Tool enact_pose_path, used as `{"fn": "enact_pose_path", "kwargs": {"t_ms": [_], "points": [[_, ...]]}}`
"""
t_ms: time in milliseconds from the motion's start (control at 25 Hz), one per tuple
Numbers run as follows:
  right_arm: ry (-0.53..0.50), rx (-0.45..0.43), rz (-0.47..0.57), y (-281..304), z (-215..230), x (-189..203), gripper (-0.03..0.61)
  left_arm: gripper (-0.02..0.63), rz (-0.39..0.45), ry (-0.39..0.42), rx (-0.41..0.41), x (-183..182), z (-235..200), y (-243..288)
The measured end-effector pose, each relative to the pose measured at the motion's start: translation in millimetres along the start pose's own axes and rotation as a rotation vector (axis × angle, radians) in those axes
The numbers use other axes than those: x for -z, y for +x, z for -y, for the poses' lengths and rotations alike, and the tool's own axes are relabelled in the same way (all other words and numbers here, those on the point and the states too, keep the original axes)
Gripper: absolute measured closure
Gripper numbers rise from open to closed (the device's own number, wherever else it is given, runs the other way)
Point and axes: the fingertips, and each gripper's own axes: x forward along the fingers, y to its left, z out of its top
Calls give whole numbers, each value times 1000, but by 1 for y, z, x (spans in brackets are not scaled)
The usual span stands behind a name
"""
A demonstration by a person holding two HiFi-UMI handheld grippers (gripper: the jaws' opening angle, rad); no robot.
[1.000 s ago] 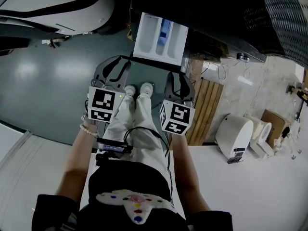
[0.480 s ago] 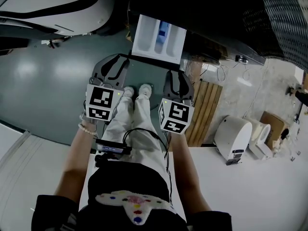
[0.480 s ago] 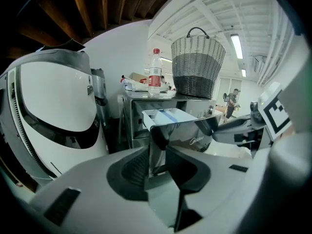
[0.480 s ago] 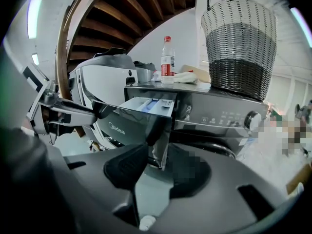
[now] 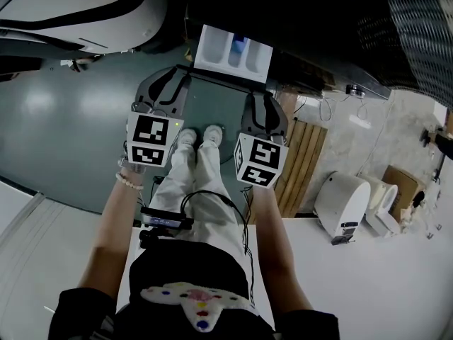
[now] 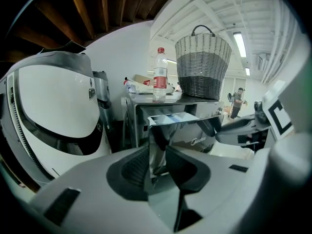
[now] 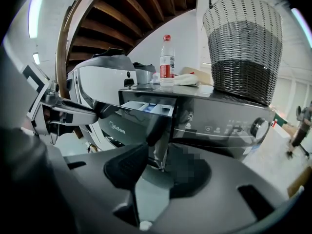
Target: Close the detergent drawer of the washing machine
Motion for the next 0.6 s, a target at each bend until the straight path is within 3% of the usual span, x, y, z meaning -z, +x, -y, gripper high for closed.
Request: {"fn": "enact_pose_path", "kwargs": {"t_ms": [600], "points": [[27, 24, 11, 35, 10, -27, 443, 503, 34, -9, -43, -24, -20, 32]]}}
